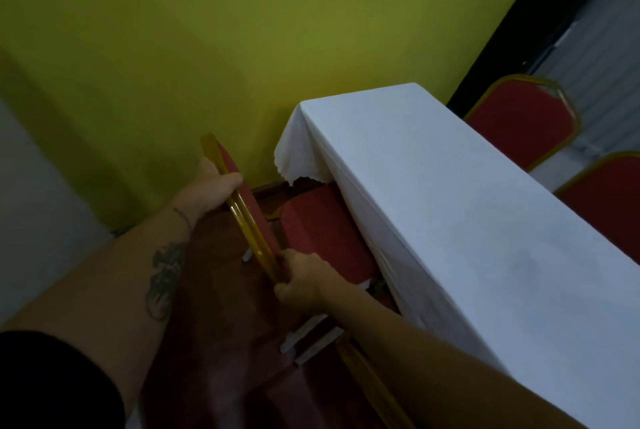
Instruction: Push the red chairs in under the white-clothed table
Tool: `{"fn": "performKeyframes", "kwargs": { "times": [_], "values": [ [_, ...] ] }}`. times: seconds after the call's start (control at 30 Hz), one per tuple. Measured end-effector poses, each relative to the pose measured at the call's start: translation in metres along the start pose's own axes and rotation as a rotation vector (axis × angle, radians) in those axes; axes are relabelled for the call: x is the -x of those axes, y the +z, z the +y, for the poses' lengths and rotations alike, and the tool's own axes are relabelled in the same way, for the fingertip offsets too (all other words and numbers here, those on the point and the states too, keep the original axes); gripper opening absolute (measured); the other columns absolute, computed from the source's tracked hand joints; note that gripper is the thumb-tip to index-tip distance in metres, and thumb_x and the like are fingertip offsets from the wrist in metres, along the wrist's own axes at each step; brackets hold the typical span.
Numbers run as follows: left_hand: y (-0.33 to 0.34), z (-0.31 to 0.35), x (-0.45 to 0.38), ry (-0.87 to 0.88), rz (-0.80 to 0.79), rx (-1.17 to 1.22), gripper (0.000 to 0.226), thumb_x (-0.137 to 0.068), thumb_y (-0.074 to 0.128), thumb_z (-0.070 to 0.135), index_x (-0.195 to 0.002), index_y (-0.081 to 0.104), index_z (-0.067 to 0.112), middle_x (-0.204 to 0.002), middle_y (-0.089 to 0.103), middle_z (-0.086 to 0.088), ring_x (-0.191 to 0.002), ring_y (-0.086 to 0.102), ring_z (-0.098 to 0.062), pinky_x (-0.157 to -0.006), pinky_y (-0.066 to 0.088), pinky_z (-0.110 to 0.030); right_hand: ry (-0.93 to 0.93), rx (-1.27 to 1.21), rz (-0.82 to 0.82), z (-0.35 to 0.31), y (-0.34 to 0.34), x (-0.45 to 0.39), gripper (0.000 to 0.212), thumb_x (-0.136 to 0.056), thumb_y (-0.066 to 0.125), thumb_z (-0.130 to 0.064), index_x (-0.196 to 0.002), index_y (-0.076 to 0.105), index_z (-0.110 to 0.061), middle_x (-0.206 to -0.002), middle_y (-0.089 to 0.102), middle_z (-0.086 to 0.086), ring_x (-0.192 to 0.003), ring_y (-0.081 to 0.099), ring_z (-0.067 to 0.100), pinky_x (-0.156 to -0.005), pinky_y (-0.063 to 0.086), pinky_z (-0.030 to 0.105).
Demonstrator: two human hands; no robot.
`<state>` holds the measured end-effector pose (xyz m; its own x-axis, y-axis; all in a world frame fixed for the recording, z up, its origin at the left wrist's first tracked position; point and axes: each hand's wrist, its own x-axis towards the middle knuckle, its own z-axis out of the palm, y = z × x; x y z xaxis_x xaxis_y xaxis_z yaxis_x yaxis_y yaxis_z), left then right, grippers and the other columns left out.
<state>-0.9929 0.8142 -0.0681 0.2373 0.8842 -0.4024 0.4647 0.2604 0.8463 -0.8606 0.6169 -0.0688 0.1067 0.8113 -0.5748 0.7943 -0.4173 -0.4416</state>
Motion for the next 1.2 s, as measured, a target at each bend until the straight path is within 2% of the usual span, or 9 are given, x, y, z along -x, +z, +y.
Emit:
{"fn": "performKeyframes", "kwargs": {
  "times": [0.1, 0.27, 0.33, 0.47, 0.67, 0.8, 0.97, 1.1, 1.2],
  "values": [
    [0.004, -0.001, -0.001, 0.018, 0.061, 0.017, 0.055, -0.071, 0.068, 0.017, -0.118, 0.046, 0.001, -0.109, 0.064, -0.019, -0.100, 0.067, -0.038, -0.085, 0.059, -0.054, 0.014, 0.038, -0.038, 0.017, 0.008, 0.018, 0.059, -0.095, 0.062, -0.029, -0.148, 0.043, -0.014, -0.137, 0.056, 0.015, -0.118, 0.060, 0.034, -0.096, 0.053, 0.045],
    [0.032, 0.002, 0.041, 0.087, 0.260, -0.036, 0.057, -0.086, 0.057, 0.024, -0.135, 0.032, 0.006, -0.114, 0.060, -0.012, -0.102, 0.064, -0.035, -0.090, 0.057, -0.052, 0.059, 0.098, -0.122, 0.036, 0.022, 0.048, 0.056, -0.093, 0.065, -0.031, -0.144, 0.050, -0.012, -0.139, 0.055, 0.015, -0.119, 0.060, 0.033, -0.097, 0.052, 0.042],
    [0.046, -0.016, 0.056, 0.120, 0.275, -0.075, 0.074, -0.082, 0.053, 0.033, -0.144, 0.021, 0.009, -0.123, 0.061, -0.014, -0.106, 0.064, -0.036, -0.092, 0.056, -0.053, 0.056, 0.135, -0.137, 0.041, 0.028, 0.061, 0.057, -0.093, 0.066, -0.030, -0.144, 0.050, -0.011, -0.141, 0.053, 0.015, -0.123, 0.057, 0.033, -0.100, 0.051, 0.044],
    [0.067, -0.033, 0.090, 0.086, 0.250, -0.099, 0.068, -0.081, 0.051, 0.041, -0.138, 0.028, 0.015, -0.125, 0.059, -0.015, -0.110, 0.062, -0.040, -0.092, 0.054, -0.057, 0.050, 0.322, -0.114, 0.057, 0.046, 0.092, 0.071, -0.087, 0.072, -0.044, -0.146, 0.045, -0.013, -0.150, 0.040, 0.016, -0.137, 0.039, 0.040, -0.108, 0.042, 0.054],
    [0.078, -0.039, 0.105, 0.034, 0.258, -0.110, 0.075, -0.071, 0.058, 0.035, -0.140, 0.031, 0.019, -0.128, 0.058, -0.012, -0.115, 0.059, -0.040, -0.098, 0.051, -0.056, -0.035, 0.363, 0.036, 0.066, 0.045, 0.109, 0.044, -0.085, 0.074, -0.034, -0.121, 0.061, -0.013, -0.119, 0.065, 0.011, -0.109, 0.064, 0.033, -0.085, 0.051, 0.040],
    [0.085, -0.022, 0.121, 0.020, 0.305, -0.141, 0.051, -0.088, 0.063, 0.019, -0.135, 0.043, 0.015, -0.124, 0.060, -0.014, -0.115, 0.059, -0.042, -0.097, 0.051, -0.047, -0.070, 0.326, 0.113, 0.058, 0.040, 0.105, 0.034, -0.084, 0.073, -0.031, -0.111, 0.069, -0.012, -0.109, 0.069, 0.010, -0.099, 0.068, 0.033, -0.074, 0.048, 0.036],
    [0.083, -0.013, 0.126, 0.060, 0.344, -0.232, 0.059, -0.098, 0.061, 0.015, -0.150, 0.034, 0.003, -0.150, 0.045, -0.019, -0.137, 0.043, -0.040, -0.108, 0.039, -0.044, -0.038, 0.284, 0.134, 0.045, 0.032, 0.095, 0.033, -0.088, 0.065, -0.029, -0.117, 0.066, -0.013, -0.114, 0.065, 0.010, -0.104, 0.065, 0.034, -0.080, 0.049, 0.038],
    [0.072, -0.016, 0.134, 0.079, 0.281, -0.333, 0.030, -0.092, 0.063, 0.024, -0.119, 0.060, 0.011, -0.116, 0.064, -0.014, -0.112, 0.060, -0.039, -0.085, 0.048, -0.041, -0.026, 0.172, 0.167, 0.054, 0.027, 0.108, 0.048, -0.093, 0.056, -0.043, -0.134, 0.058, -0.018, -0.130, 0.060, 0.011, -0.114, 0.059, 0.035, -0.094, 0.049, 0.042],
    [0.076, -0.008, 0.157, 0.107, 0.233, -0.398, 0.010, -0.087, 0.059, 0.020, -0.091, 0.061, 0.012, -0.091, 0.064, -0.009, -0.089, 0.062, -0.033, -0.073, 0.049, -0.037, -0.039, 0.026, 0.256, 0.075, 0.016, 0.125, 0.053, -0.095, 0.050, -0.052, -0.137, 0.059, -0.021, -0.134, 0.061, 0.010, -0.119, 0.059, 0.034, -0.096, 0.048, 0.042]
  ]
}}
